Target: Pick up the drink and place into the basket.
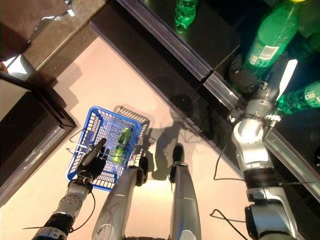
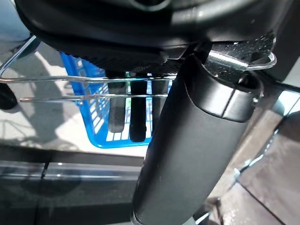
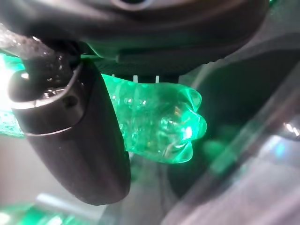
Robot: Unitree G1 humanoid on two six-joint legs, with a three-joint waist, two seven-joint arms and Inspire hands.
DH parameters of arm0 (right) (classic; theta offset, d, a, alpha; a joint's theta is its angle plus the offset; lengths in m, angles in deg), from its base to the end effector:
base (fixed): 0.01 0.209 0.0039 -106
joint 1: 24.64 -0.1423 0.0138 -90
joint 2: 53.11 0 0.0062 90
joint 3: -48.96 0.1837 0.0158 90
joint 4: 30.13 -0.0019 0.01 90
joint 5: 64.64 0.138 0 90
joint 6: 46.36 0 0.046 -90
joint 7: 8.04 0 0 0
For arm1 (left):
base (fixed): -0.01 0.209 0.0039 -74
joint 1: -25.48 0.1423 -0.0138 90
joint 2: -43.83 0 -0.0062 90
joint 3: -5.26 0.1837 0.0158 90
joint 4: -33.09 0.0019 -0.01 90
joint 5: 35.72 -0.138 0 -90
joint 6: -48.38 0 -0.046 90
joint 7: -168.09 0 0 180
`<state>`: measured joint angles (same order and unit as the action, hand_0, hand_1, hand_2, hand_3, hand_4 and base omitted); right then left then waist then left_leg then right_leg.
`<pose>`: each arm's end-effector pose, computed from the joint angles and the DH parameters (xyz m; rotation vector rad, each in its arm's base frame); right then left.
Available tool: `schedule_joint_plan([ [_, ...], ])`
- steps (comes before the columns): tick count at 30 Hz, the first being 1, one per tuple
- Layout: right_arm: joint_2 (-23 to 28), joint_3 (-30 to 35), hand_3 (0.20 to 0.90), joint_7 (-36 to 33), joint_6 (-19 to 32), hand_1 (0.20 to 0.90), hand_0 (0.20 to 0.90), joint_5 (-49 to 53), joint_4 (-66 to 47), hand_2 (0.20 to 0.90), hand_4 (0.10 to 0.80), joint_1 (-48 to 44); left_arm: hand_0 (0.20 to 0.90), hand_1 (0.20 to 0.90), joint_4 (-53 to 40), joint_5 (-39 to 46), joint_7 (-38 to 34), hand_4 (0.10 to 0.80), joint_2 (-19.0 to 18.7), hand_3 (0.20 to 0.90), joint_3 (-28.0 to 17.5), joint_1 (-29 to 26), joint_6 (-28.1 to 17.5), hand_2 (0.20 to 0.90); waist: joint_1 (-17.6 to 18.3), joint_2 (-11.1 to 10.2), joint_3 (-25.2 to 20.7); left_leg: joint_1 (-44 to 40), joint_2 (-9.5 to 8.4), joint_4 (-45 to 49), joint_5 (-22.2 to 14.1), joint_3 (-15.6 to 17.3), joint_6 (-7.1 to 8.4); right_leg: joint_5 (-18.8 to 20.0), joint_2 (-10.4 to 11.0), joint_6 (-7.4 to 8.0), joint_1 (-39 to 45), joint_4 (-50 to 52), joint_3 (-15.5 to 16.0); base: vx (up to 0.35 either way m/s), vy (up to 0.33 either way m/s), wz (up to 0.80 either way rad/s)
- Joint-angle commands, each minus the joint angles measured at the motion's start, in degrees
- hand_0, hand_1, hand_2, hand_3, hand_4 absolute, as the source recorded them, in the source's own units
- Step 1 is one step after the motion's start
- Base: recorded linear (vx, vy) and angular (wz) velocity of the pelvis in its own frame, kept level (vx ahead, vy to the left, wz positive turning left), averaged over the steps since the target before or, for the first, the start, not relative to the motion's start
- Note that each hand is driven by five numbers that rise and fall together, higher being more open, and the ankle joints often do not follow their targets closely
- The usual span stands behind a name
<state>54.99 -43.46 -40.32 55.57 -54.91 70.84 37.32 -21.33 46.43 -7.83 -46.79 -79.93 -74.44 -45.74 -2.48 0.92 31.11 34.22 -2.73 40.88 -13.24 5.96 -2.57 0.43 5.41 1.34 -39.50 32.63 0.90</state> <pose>0.2805 -0.2321 0.1676 -0.2687 -0.6064 -0.4989 0.2150 0.2151 -0.0207 -1.0852 0.2646 0.2799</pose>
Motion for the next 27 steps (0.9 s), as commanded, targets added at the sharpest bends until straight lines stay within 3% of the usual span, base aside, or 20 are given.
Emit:
schedule_joint_plan([
  [1,4.48,5.33,0.200,2.77,11.91,0.300,0.300,-6.63,-17.41,0.300,0.100,-5.36,0.300,0.300,-13.20,-1.81,7.09,0.100,-2.76,0.200,-5.59,5.75,-3.78,0.300,1.99,1.02,-1.41,-6.48,-5.24,-7.01,1.61,-3.97,-2.76,-3.81,-4.21,1.51,8.66,-2.65,-0.73,0.038,-0.013,-0.12],
  [7,4.34,5.04,0.200,9.91,10.22,0.300,0.300,-7.04,-23.07,0.300,0.100,0.71,0.300,0.300,-13.18,-3.53,7.65,0.100,-3.20,0.200,-6.81,7.23,-3.02,0.300,2.25,-0.31,-4.77,-13.03,-5.16,-11.87,3.14,-4.24,-2.18,-1.44,-3.01,3.08,14.81,-8.56,-1.48,0.054,-0.020,-0.01],
  [16,3.58,4.49,0.200,19.84,8.14,0.300,0.300,2.11,-27.00,0.300,0.100,11.58,0.300,0.300,-13.93,-9.12,4.99,0.100,-3.02,0.200,-8.20,8.37,-1.20,0.300,1.20,-2.27,-13.13,-24.40,-4.65,-23.43,6.58,-5.35,-0.37,0.62,-1.62,4.77,27.63,-20.32,0.77,0.068,-0.030,0.05],
  [20,-0.97,0.87,0.200,30.70,4.87,0.300,0.300,18.00,-24.44,0.300,0.100,16.79,0.300,0.300,-14.28,-12.88,2.98,0.100,-3.00,0.200,-8.44,6.93,-0.86,0.300,0.51,-2.40,-18.25,-30.84,-3.56,-32.56,9.00,-5.38,1.20,1.81,-1.86,5.34,35.11,-28.58,2.72,0.015,-0.001,0.07],
  [22,-3.37,-1.32,0.200,32.71,2.90,0.300,0.300,22.19,-22.65,0.300,0.100,17.89,0.300,0.300,-14.69,-14.22,1.92,0.100,-2.88,0.200,-7.76,5.81,-1.82,0.300,0.22,-2.36,-19.95,-32.96,-2.96,-35.77,10.01,-5.31,1.89,2.41,-2.11,5.28,37.59,-31.71,3.79,-0.019,0.020,0.22],
  [27,-8.58,-5.88,0.200,34.30,1.40,0.300,0.300,22.25,-17.52,0.300,0.100,19.99,0.300,0.300,-15.37,-16.47,0.68,0.100,-2.99,0.200,-6.83,3.50,-3.69,0.300,-0.10,-2.02,-23.31,-36.58,-2.07,-40.12,10.69,-4.99,2.66,2.75,-2.37,4.92,41.59,-36.00,5.32,-0.071,0.046,0.23],
])
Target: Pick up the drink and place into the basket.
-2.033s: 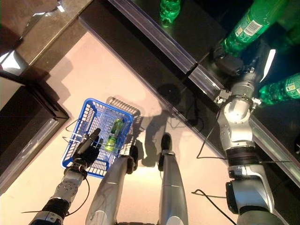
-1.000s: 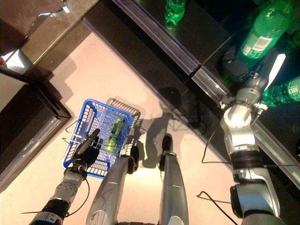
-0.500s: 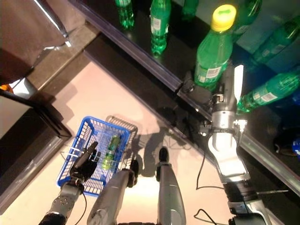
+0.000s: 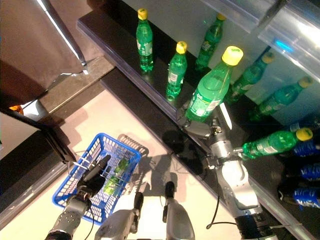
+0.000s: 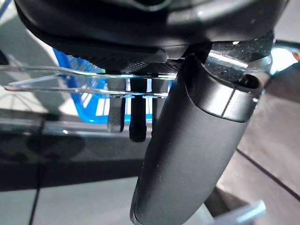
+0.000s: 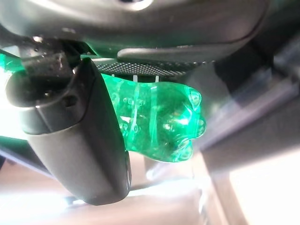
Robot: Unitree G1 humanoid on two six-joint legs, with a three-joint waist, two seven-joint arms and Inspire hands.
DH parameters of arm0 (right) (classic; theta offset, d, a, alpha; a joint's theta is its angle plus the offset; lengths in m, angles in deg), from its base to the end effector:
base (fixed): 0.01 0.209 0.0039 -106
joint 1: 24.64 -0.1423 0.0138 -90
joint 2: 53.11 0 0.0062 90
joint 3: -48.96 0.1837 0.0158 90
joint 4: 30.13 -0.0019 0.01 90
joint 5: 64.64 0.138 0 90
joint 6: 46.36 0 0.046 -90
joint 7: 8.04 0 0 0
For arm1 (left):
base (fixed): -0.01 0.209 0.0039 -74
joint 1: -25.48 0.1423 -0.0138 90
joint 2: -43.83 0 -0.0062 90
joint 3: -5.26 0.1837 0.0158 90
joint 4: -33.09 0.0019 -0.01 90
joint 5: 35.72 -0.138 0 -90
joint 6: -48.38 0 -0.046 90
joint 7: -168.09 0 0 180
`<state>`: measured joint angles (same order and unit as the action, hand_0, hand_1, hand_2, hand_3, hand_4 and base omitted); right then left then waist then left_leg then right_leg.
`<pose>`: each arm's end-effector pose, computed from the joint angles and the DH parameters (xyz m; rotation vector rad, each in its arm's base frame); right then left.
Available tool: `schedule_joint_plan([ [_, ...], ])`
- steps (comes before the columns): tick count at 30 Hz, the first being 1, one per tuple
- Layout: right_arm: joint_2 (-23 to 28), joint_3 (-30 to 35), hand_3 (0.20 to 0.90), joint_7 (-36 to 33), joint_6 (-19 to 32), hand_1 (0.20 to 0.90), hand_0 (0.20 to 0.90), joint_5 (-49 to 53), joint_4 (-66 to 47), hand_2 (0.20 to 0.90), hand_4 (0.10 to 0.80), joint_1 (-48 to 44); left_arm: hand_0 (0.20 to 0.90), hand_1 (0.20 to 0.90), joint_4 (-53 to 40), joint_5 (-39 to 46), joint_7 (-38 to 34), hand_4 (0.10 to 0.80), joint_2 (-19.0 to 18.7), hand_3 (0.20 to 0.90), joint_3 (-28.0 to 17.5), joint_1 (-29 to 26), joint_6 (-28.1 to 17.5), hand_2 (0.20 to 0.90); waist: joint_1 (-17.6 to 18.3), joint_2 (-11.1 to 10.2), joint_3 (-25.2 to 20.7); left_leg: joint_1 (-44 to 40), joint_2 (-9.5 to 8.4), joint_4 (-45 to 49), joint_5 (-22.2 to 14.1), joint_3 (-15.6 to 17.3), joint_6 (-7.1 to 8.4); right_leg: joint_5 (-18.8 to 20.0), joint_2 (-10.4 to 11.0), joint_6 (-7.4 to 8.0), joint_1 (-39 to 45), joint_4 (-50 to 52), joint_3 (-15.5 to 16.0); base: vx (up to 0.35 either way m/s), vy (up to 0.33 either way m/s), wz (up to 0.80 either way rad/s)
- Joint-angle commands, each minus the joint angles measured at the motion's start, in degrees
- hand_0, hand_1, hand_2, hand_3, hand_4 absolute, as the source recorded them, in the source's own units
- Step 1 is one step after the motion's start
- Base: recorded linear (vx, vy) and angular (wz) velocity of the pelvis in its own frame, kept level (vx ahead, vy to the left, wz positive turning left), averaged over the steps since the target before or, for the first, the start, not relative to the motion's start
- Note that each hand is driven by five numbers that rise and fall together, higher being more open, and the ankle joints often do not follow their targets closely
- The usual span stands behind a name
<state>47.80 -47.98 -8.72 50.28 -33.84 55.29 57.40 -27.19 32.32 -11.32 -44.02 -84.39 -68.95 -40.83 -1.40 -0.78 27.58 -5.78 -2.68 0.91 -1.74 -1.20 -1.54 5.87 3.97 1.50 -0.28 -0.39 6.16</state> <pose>0.2264 -0.1996 0.1015 0.0755 -0.2584 0.1723 0.1969 0.2109 -0.0255 -0.9313 0.3598 0.2775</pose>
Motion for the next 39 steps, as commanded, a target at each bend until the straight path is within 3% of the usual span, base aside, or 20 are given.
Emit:
schedule_joint_plan([
  [1,-1.84,-1.91,0.200,2.63,6.20,0.300,0.300,0.28,-1.68,0.300,0.100,0.75,0.300,0.300,-9.83,-2.86,4.41,0.100,-5.82,0.200,-2.56,-2.02,-8.66,0.300,-1.17,-0.16,-20.34,2.82,-1.99,-0.68,-0.81,2.25,1.65,-2.94,-0.89,4.69,2.89,-3.10,0.28,-0.030,0.054,0.17],
  [5,-2.69,-3.98,0.200,2.13,6.28,0.300,0.300,-10.19,-0.36,0.300,0.100,3.46,0.300,0.300,-10.65,-3.92,6.10,0.100,-6.17,0.200,-3.48,-2.28,-7.61,0.300,-0.84,0.56,-22.29,0.70,-1.57,-2.61,-0.67,2.86,1.98,-3.64,-0.94,4.28,4.85,-4.16,0.98,-0.004,0.064,0.18],
  [12,0.16,-6.40,0.200,1.00,7.62,0.300,0.300,-28.40,-0.32,0.300,0.100,5.45,0.300,0.300,-14.07,-4.24,10.55,0.100,-6.91,0.200,-4.57,-2.19,-5.05,0.300,-0.89,1.53,-23.79,-0.92,-1.41,-4.36,-0.80,3.52,2.05,-4.75,-0.24,4.39,6.29,-4.61,2.33,0.001,0.059,0.07],
  [18,3.44,-10.17,0.200,5.93,7.56,0.300,0.300,-31.71,-0.48,0.300,0.100,5.12,0.300,0.300,-18.06,-5.54,13.00,0.100,-8.63,0.200,-3.86,-2.51,-2.94,0.300,-1.94,1.65,-23.79,-1.29,-1.63,-4.70,-0.92,2.99,2.09,-5.07,0.56,4.86,6.85,-4.61,3.87,-0.020,0.037,0.10],
  [24,3.58,-17.70,0.200,8.43,0.18,0.300,0.300,-26.70,4.10,0.300,0.100,2.60,0.300,0.300,-23.52,-8.09,17.24,0.100,-10.79,0.200,-0.10,-3.58,2.15,0.300,-5.06,1.47,-23.72,-1.18,-2.08,-4.37,-0.88,1.55,2.23,-5.12,1.61,5.19,7.74,-4.61,6.68,0.003,0.021,0.25],
  [31,-1.71,-25.90,0.200,5.79,-4.98,0.300,0.300,-18.81,18.52,0.300,0.100,-4.92,0.300,0.300,-30.31,-10.71,20.60,0.100,-14.65,0.200,6.67,-7.26,9.90,0.300,-10.38,1.37,-23.96,-1.01,-2.64,-3.94,-0.66,-0.78,2.29,-4.85,2.99,5.44,9.23,-4.61,10.75,0.036,0.032,0.47],
  [39,-4.71,-33.59,0.200,1.87,-13.41,0.300,0.300,-29.99,31.01,0.300,0.100,-17.49,0.300,0.300,-37.61,-12.07,22.95,0.100,-15.83,0.200,15.62,-13.31,15.11,0.300,-15.13,0.99,-25.08,-0.75,-3.27,-4.75,0.27,-4.03,1.84,-5.29,4.05,5.65,10.01,-2.93,14.55,0.059,0.044,0.45],
])
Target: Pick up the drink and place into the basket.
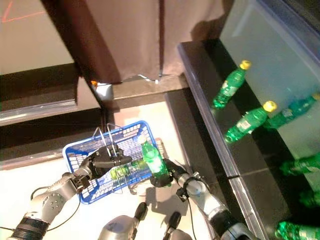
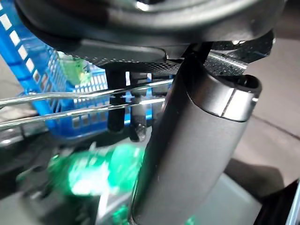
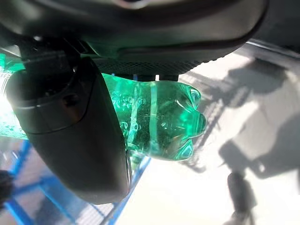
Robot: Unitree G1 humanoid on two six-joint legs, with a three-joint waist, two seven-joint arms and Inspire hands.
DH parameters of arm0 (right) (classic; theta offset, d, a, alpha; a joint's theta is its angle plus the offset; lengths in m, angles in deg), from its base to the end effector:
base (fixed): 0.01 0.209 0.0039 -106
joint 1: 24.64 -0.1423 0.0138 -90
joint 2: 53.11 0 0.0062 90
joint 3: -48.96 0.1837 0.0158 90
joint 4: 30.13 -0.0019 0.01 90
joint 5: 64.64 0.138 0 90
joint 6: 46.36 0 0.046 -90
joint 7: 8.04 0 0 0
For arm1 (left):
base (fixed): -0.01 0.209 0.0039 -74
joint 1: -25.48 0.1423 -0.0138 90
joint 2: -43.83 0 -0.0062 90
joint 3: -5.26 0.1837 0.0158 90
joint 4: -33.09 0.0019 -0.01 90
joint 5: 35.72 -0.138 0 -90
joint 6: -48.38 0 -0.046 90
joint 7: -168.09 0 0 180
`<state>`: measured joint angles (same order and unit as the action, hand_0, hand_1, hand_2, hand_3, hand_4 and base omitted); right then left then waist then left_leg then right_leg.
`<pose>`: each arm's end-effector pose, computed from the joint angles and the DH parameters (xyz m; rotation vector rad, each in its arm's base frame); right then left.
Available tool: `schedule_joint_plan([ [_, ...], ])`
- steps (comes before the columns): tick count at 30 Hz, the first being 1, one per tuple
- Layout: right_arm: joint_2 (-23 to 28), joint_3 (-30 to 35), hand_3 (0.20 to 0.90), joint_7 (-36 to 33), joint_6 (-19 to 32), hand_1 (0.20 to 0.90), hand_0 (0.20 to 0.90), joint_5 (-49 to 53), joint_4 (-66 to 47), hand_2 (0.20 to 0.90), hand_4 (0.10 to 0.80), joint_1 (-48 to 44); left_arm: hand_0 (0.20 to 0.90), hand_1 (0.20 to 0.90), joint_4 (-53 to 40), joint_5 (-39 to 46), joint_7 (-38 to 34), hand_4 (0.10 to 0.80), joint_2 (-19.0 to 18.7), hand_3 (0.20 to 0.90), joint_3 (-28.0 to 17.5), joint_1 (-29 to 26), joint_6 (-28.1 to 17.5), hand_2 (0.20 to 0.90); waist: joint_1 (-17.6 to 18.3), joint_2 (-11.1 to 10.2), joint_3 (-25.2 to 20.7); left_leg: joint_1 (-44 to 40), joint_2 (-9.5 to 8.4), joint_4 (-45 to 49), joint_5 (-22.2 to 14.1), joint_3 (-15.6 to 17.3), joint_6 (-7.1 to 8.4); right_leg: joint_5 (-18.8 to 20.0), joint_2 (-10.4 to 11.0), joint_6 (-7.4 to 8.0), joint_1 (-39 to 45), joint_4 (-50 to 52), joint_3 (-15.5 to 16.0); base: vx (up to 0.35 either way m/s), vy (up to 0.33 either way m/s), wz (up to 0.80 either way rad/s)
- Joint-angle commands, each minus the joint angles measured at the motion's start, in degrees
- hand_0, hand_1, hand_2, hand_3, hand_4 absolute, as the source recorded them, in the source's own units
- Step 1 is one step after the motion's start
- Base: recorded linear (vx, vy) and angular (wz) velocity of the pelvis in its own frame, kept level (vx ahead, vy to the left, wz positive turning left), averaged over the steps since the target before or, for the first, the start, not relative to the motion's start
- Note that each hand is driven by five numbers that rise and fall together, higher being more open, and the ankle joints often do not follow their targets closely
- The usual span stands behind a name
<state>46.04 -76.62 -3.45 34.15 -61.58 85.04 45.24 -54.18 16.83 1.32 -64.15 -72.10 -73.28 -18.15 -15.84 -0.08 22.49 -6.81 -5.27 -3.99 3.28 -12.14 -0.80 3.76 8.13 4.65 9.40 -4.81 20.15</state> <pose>0.2420 -0.1548 0.0087 -0.6293 0.4037 0.5148 0.2244 0.2108 0.0608 -0.3122 0.4229 -0.4785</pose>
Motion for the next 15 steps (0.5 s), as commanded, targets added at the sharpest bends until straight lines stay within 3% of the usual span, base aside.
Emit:
schedule_joint_plan([
  [1,-3.74,-6.16,0.200,-3.57,0.50,0.300,0.300,-6.59,3.68,0.300,0.100,-8.00,0.300,0.300,-12.51,2.31,11.50,0.100,4.84,0.200,5.05,-9.41,-6.68,0.300,-1.67,0.20,-20.09,0.43,-0.85,0.23,-4.67,6.22,0.83,-3.37,0.10,2.46,0.34,2.10,1.09,0.044,0.049,0.28],
  [6,-6.07,-9.46,0.200,-3.24,-4.20,0.300,0.300,-14.75,11.91,0.300,0.100,-15.87,0.300,0.300,-15.90,0.94,15.83,0.100,6.58,0.200,10.13,-11.54,-5.06,0.300,-4.16,0.08,-20.33,0.78,-1.34,0.64,-4.35,4.20,0.21,-3.58,0.89,2.59,0.50,3.65,2.44,0.026,0.051,0.32],
  [9,-7.36,-10.41,0.200,-2.97,-4.28,0.300,0.300,-19.10,15.92,0.300,0.100,-18.52,0.300,0.300,-16.62,0.90,17.40,0.100,7.31,0.200,12.41,-12.83,-4.30,0.300,-5.01,0.07,-20.68,0.83,-1.60,0.63,-4.24,3.21,-0.01,-3.64,1.26,2.77,0.53,4.22,3.04,0.026,0.061,0.45],
  [15,-9.32,-14.02,0.200,4.27,-8.16,0.300,0.300,-30.82,22.55,0.300,0.100,-22.01,0.300,0.300,-18.27,2.40,20.62,0.100,9.07,0.200,16.88,-14.60,-3.85,0.300,-6.36,-0.36,-21.65,1.07,-2.26,0.84,-4.17,1.41,-0.58,-3.67,2.43,3.47,0.12,5.77,3.82,0.028,0.059,0.26],
])
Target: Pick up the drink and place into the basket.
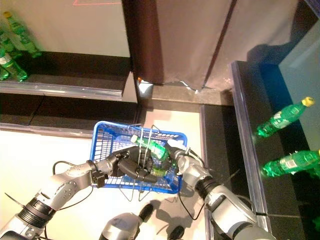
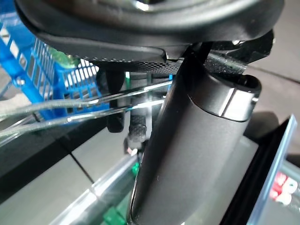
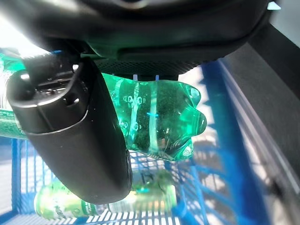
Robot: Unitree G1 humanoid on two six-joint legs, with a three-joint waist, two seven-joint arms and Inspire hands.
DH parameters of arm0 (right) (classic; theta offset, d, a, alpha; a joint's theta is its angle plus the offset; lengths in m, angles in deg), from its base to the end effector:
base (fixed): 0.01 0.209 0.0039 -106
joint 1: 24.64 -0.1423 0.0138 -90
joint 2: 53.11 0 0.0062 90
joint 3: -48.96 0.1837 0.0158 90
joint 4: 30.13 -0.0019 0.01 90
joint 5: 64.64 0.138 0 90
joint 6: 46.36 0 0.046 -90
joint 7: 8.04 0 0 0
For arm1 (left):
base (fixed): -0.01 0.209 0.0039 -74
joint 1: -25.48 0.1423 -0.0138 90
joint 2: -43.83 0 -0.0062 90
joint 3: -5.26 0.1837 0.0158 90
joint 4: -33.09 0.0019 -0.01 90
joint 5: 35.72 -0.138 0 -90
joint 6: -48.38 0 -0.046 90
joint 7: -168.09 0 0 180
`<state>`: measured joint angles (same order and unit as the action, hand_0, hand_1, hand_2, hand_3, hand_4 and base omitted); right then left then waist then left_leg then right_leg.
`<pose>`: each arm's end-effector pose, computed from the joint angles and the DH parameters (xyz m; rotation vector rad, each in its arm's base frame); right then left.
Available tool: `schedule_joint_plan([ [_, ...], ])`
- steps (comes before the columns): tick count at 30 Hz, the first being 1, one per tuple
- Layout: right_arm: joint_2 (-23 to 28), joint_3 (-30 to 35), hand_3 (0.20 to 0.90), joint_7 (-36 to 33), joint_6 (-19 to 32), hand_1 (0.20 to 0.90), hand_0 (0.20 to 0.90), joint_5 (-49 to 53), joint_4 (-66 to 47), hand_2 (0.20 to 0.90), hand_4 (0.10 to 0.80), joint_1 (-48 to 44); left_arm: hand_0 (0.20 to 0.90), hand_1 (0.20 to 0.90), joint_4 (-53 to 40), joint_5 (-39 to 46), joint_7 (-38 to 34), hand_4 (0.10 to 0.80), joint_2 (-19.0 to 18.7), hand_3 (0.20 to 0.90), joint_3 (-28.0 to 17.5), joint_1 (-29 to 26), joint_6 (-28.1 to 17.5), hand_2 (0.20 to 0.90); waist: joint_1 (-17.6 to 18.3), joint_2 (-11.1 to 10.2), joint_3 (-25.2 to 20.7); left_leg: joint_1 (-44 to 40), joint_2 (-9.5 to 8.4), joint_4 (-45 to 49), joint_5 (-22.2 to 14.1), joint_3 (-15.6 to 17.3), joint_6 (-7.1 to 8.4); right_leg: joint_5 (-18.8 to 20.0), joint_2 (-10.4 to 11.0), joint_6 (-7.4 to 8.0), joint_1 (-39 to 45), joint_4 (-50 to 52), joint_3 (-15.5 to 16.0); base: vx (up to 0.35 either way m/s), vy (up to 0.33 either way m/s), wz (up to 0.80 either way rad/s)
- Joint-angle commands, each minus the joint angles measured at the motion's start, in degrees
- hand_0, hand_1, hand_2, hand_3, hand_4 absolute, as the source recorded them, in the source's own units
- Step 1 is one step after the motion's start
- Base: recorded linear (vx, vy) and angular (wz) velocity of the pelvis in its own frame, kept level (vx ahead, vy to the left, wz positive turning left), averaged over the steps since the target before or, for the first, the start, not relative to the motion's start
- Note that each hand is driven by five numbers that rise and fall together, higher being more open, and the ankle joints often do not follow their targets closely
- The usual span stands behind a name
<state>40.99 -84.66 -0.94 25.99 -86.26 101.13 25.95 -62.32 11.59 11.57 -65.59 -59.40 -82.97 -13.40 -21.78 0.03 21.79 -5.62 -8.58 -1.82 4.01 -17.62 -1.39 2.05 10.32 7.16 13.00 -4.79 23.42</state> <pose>0.3002 -0.1329 0.0429 -1.2473 0.3747 0.4842 0.2372 0.1598 0.0896 -0.1081 0.4060 -0.9400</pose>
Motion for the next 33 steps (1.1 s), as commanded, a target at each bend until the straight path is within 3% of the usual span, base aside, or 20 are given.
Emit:
schedule_joint_plan([
  [1,-4.88,-6.52,0.200,3.23,-0.33,0.300,0.300,-7.81,8.21,0.300,0.100,-3.00,0.300,0.300,-10.42,8.28,10.60,0.100,11.00,0.200,5.06,-5.23,-8.65,0.300,-0.61,-0.56,-21.09,-0.09,0.98,-1.29,-4.94,6.67,-0.09,-1.96,0.44,1.07,-3.54,5.97,0.69,0.027,0.048,0.20],
  [5,-7.13,-7.04,0.200,1.45,-0.18,0.300,0.300,-5.64,13.71,0.300,0.100,-2.98,0.300,0.300,-11.55,9.48,12.03,0.100,12.79,0.200,8.08,-5.88,-9.04,0.300,-1.23,-0.93,-21.29,0.11,0.70,-0.83,-5.25,6.04,-0.44,-1.74,1.10,1.41,-3.61,6.36,1.41,0.032,0.044,0.19],
  [6,-7.81,-6.59,0.494,0.37,-0.22,0.552,0.552,-4.16,14.70,0.552,0.394,-3.01,0.300,0.300,-11.95,9.50,12.32,0.100,13.32,0.200,8.86,-6.01,-9.13,0.300,-1.32,-1.04,-21.31,0.12,0.59,-0.71,-5.34,5.92,-0.49,-1.66,1.22,1.50,-3.64,6.46,1.52,0.040,0.036,0.18],
  [7,-8.57,-6.13,0.900,-0.39,-0.31,0.900,0.900,-3.02,15.36,0.900,0.800,-2.79,0.300,0.300,-12.33,9.59,12.24,0.100,13.86,0.200,9.56,-6.14,-9.29,0.300,-1.38,-1.14,-21.38,0.09,0.48,-0.60,-5.45,5.80,-0.56,-1.58,1.35,1.56,-3.69,6.52,1.56,0.056,0.051,0.20],
  [14,-9.93,-4.47,0.900,-3.68,1.21,0.900,0.900,-0.07,16.10,0.900,0.800,-0.60,0.300,0.300,-13.02,12.61,8.04,0.100,14.45,0.200,9.80,-6.29,-10.02,0.300,-1.39,-1.62,-21.77,-0.16,0.20,0.14,-6.38,5.84,-0.94,-1.24,2.22,2.10,-3.94,6.82,1.34,0.038,0.032,0.04],
  [25,-7.55,-2.56,0.900,-6.44,3.99,0.900,0.900,6.13,14.52,0.900,0.800,1.50,0.300,0.300,-12.65,10.86,4.20,0.100,13.00,0.200,5.49,-3.29,-12.22,0.300,-0.82,-2.01,-21.87,-1.04,0.77,0.16,-7.25,6.82,-0.89,-0.65,2.02,2.21,-3.84,5.56,-0.28,0.003,0.001,0.01],
  [29,-3.63,-0.14,0.900,-7.18,2.77,0.900,0.900,14.75,2.60,0.900,0.800,2.69,0.300,0.300,-10.80,10.91,-0.07,0.100,10.53,0.200,1.68,-3.32,-13.41,0.300,0.61,-2.15,-21.49,-1.53,1.06,-0.22,-7.13,7.20,-0.69,-0.19,1.88,2.23,-4.21,5.37,-0.95,0.000,0.000,0.00],
  [33,3.60,5.34,0.900,-6.36,4.61,0.900,0.900,16.39,-15.30,0.900,0.800,12.07,0.300,0.300,-7.70,11.40,-5.68,0.100,8.05,0.200,-5.85,0.20,-15.54,0.300,3.73,-2.16,-20.83,-1.85,1.49,-0.42,-7.25,8.80,-0.68,0.11,1.58,2.45,-5.00,5.08,-2.70,-0.050,-0.046,-0.12],
])
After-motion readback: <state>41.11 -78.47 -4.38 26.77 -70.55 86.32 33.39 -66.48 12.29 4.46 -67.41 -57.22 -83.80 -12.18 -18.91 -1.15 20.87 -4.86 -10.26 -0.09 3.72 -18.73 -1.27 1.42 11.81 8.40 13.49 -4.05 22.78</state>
